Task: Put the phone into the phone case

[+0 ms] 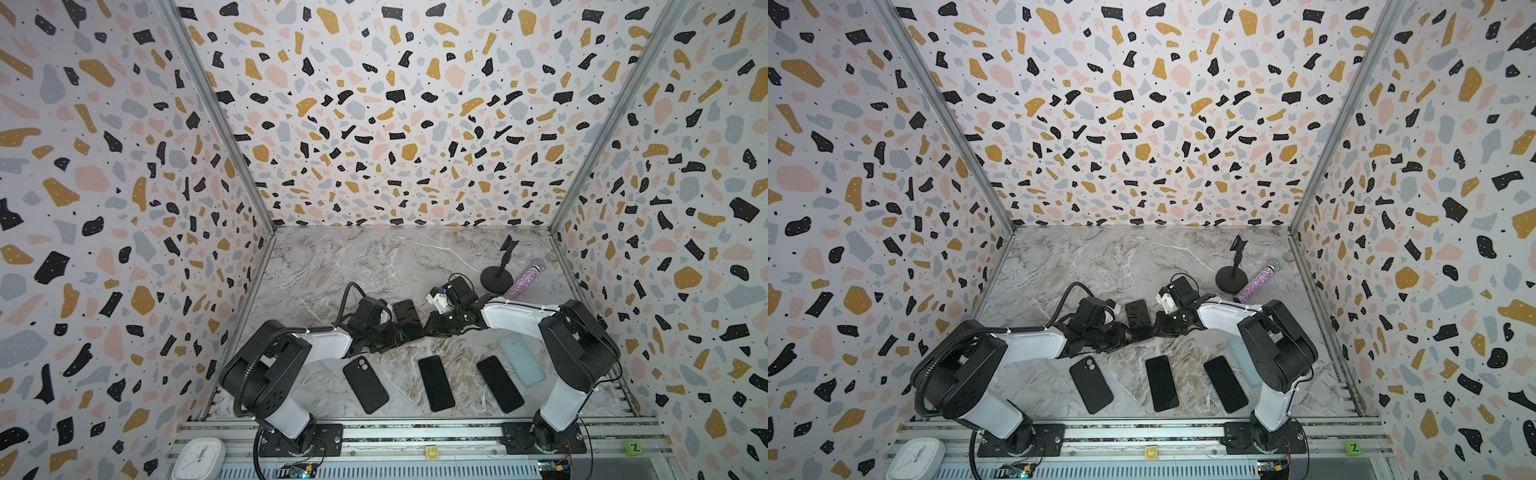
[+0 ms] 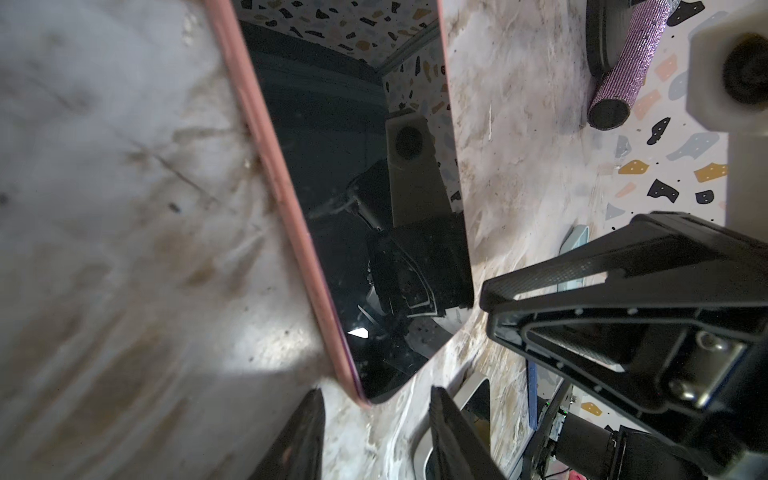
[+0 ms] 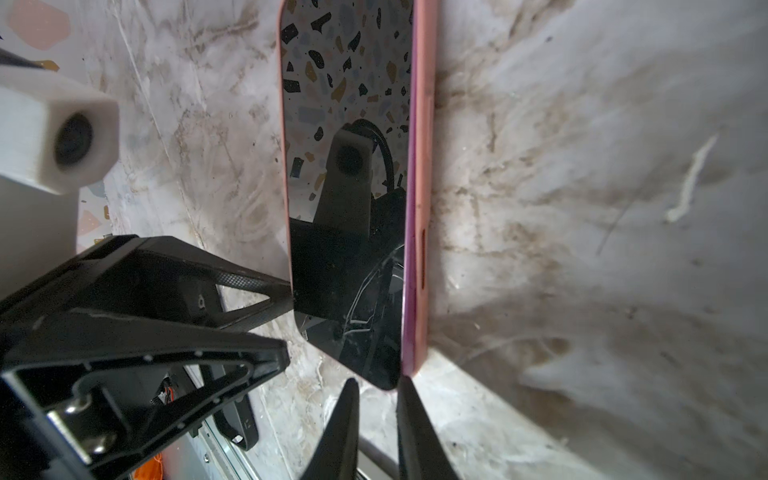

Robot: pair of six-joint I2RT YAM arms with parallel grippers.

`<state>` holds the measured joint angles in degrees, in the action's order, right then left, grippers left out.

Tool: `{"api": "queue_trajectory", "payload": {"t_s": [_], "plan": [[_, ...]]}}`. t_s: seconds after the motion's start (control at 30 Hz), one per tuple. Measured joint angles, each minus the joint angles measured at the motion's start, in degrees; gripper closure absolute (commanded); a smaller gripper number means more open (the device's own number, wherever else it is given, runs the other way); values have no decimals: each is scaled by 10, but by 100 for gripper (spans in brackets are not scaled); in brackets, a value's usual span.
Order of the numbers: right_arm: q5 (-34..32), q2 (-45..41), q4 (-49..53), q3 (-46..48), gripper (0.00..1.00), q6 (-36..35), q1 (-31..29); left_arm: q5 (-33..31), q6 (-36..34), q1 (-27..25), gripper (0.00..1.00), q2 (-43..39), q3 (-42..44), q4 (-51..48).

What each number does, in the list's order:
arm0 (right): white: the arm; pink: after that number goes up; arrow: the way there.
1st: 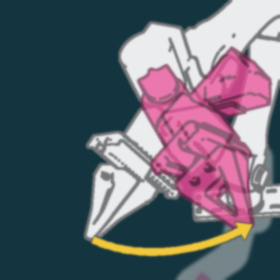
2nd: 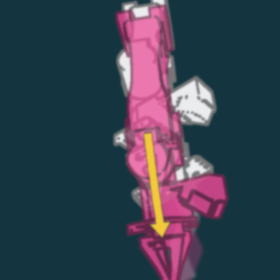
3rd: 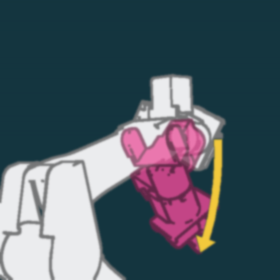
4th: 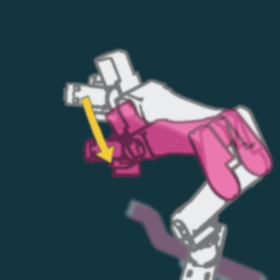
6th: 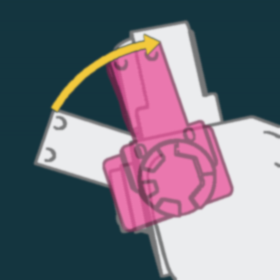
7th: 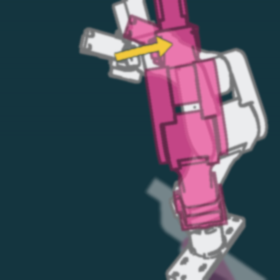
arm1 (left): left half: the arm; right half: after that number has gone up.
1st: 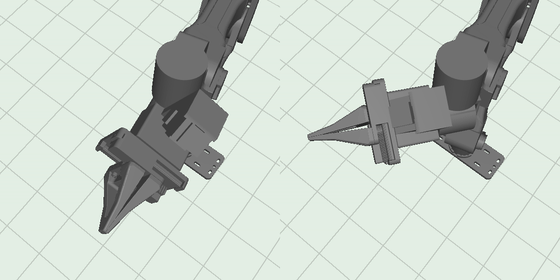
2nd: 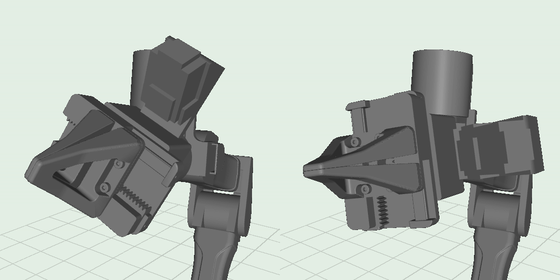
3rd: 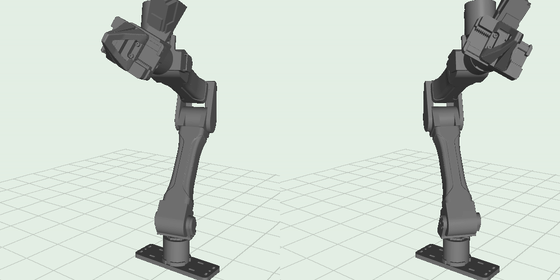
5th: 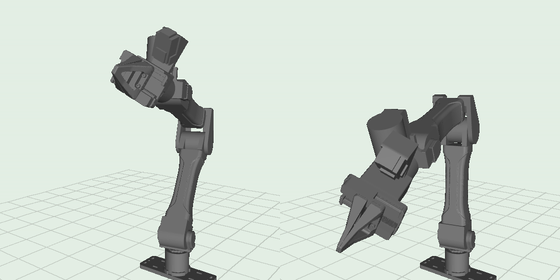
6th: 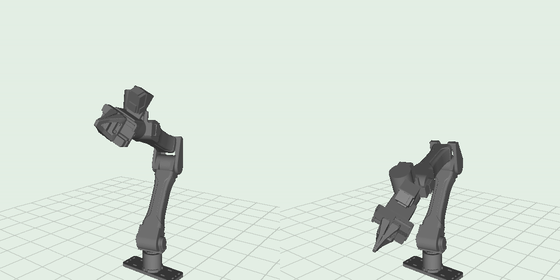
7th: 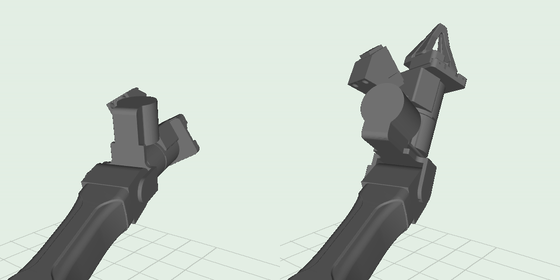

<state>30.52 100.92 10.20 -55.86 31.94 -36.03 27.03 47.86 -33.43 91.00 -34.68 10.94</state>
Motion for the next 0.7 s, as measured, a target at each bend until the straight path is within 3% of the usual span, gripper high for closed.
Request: {"api": "queue_trajectory", "payload": {"t_s": [0.7], "plan": [[8, 15, -13, 4, 89, 13, -4, 3, 15, 0, 66, 14, 3, 19]]}}
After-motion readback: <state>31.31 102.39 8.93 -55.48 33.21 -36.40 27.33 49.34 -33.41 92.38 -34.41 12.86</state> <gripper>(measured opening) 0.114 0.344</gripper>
